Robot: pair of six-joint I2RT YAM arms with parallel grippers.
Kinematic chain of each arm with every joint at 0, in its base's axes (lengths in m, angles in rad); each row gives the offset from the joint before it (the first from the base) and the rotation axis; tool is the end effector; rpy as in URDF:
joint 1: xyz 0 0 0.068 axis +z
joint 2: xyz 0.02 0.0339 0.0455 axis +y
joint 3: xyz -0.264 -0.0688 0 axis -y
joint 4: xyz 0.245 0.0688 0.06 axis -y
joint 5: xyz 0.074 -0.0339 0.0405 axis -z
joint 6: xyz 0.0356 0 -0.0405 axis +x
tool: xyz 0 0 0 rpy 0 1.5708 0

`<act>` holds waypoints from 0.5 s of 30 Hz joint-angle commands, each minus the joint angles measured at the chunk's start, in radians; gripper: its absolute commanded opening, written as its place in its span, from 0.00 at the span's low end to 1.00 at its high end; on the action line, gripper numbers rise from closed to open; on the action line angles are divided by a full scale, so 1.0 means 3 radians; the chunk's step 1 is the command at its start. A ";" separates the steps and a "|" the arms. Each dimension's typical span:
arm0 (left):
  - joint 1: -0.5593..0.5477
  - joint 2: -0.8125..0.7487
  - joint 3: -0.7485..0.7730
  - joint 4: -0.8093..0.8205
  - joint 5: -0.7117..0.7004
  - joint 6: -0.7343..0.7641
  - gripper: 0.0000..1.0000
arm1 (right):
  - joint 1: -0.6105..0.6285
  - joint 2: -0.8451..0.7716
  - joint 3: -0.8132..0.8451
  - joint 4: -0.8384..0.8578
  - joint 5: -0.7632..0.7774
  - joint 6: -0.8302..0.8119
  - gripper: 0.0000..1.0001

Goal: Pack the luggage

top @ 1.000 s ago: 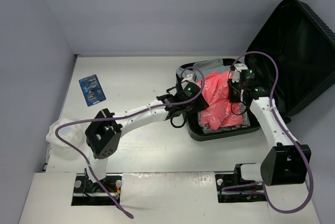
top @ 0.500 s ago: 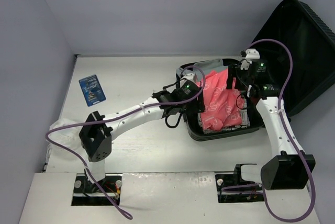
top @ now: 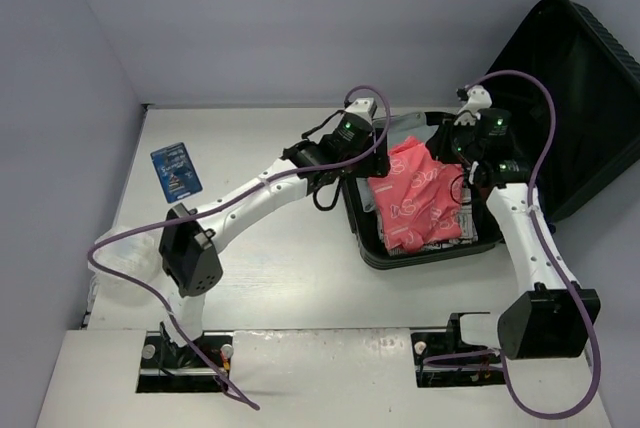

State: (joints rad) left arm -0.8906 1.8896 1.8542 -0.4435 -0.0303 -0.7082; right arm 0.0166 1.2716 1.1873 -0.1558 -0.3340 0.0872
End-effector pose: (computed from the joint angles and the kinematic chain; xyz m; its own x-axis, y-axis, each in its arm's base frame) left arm 0.2820 -0.3468 0.3650 -0.7146 -0.1504 -0.6832 0.3889 0.7264 -0.5667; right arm 0.2957 0.0166 0.3793 -0.2660 0.0779 -0.9608 -0.3121 0.9361 0.1623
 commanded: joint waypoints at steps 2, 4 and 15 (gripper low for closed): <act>0.0023 0.0266 0.0328 0.0174 0.0101 0.0310 0.57 | 0.0011 0.0189 -0.0444 0.0605 -0.0043 0.0236 0.19; 0.0049 0.0414 0.0359 0.0200 0.0187 0.0321 0.56 | 0.0011 0.0322 -0.0597 0.0713 -0.0007 0.0277 0.19; 0.0411 0.0457 0.0104 0.0093 0.0168 0.0111 0.51 | 0.0037 0.0573 -0.0645 0.0862 0.0029 0.0333 0.28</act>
State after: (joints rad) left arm -0.8143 2.0865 1.8874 -0.3878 0.0414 -0.6739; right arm 0.0238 1.4380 0.9745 0.0647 -0.3557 0.1951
